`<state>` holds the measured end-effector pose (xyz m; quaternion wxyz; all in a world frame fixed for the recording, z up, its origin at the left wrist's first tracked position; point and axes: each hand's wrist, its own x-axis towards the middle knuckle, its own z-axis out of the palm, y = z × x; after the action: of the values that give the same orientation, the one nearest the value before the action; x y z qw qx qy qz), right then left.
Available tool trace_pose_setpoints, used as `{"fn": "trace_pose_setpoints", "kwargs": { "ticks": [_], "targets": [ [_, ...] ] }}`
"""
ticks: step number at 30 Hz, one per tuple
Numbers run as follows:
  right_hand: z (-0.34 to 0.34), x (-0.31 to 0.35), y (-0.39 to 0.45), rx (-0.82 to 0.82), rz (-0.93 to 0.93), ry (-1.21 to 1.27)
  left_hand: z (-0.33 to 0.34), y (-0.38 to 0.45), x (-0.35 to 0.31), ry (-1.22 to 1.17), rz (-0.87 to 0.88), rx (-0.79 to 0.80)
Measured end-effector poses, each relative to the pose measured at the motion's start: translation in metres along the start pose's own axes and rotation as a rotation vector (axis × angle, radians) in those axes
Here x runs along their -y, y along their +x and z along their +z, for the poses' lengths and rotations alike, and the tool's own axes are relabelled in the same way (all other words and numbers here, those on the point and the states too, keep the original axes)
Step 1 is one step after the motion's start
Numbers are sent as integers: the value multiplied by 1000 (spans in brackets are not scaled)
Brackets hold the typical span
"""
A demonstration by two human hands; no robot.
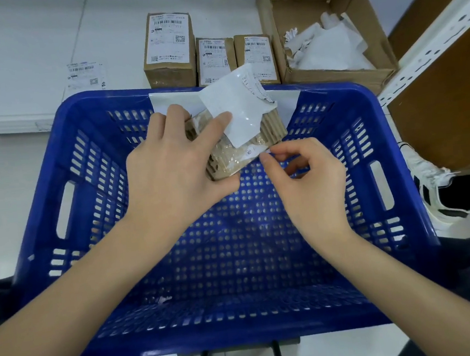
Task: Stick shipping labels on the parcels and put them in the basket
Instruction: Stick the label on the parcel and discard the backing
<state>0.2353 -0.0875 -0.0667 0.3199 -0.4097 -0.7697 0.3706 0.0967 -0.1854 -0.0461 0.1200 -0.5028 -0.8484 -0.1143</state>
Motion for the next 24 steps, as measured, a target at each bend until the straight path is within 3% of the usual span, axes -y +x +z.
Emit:
{"fn": "trace_pose_setpoints", "kwargs": {
  "ticks": [8,13,17,24],
  "targets": [
    [-2,5,4,38,121,143,-7,-6,-9,99,0,25],
    [-1,2,5,45,76,86,-8,-7,-12,126,1,40],
    [5,0,0,15,-97,-56,-10,-7,-11,110,-26,49],
    [3,0,0,9,-78,9,-12,-5,-12,64,-48,61]
  ]
}}
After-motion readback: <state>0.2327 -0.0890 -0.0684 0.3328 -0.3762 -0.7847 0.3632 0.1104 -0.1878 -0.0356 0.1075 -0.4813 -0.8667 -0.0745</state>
